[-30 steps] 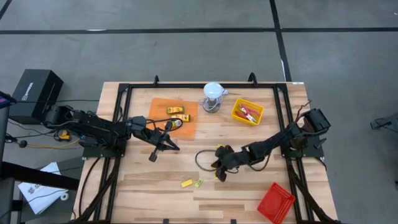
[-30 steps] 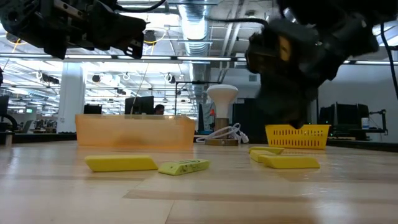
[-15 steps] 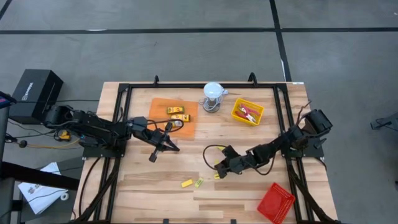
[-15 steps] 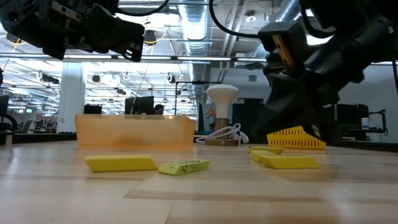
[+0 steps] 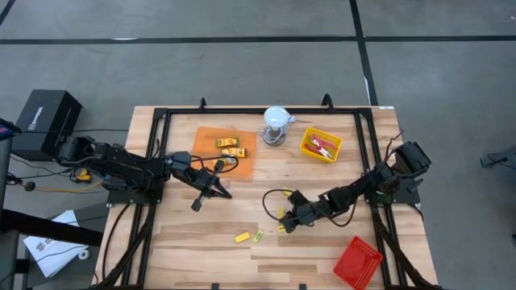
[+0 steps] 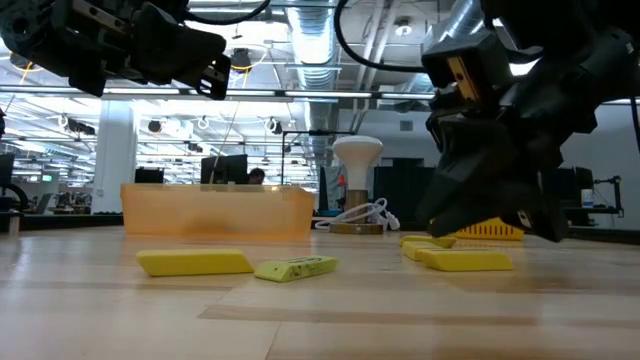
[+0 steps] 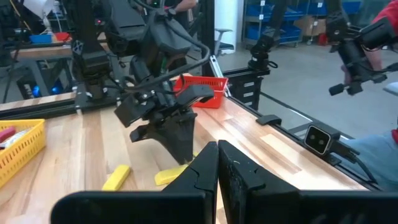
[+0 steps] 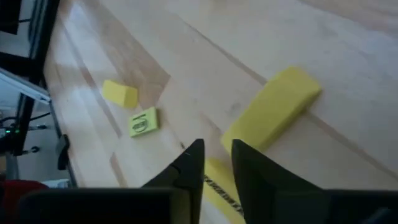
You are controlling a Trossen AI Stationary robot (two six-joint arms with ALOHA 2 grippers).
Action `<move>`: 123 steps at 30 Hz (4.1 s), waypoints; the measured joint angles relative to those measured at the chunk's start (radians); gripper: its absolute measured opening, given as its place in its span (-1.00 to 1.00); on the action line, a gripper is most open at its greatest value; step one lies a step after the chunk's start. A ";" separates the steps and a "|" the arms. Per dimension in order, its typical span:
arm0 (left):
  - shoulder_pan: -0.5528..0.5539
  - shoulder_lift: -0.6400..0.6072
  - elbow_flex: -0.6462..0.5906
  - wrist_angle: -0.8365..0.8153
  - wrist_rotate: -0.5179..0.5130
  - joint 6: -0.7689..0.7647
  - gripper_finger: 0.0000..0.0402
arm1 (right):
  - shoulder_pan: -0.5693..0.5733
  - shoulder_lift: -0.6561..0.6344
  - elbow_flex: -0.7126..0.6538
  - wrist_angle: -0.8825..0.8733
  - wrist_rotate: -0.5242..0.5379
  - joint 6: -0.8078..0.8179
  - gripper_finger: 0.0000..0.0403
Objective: Pick & Place School Supplies
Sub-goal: Put the yellow eraser into the red bin
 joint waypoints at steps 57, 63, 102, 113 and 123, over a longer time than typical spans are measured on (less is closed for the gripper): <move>0.000 0.000 0.000 -0.021 0.000 -0.026 -0.98 | -0.045 -0.002 0.000 -0.124 -0.003 -0.037 -0.47; 0.000 0.000 0.000 -0.021 0.004 -0.026 -0.98 | -0.053 -0.050 -0.002 -0.013 0.006 -0.110 -0.46; 0.000 0.000 0.000 -0.045 0.005 -0.026 -0.98 | -0.093 0.054 0.005 -0.005 -0.110 -0.101 -0.47; 0.000 0.000 0.000 -0.059 0.004 -0.029 -0.98 | -0.092 0.053 0.005 -0.024 -0.128 -0.095 -0.47; 0.000 0.000 0.000 -0.062 0.018 -0.034 -0.98 | -0.090 0.050 0.006 -0.054 -0.152 -0.084 -0.47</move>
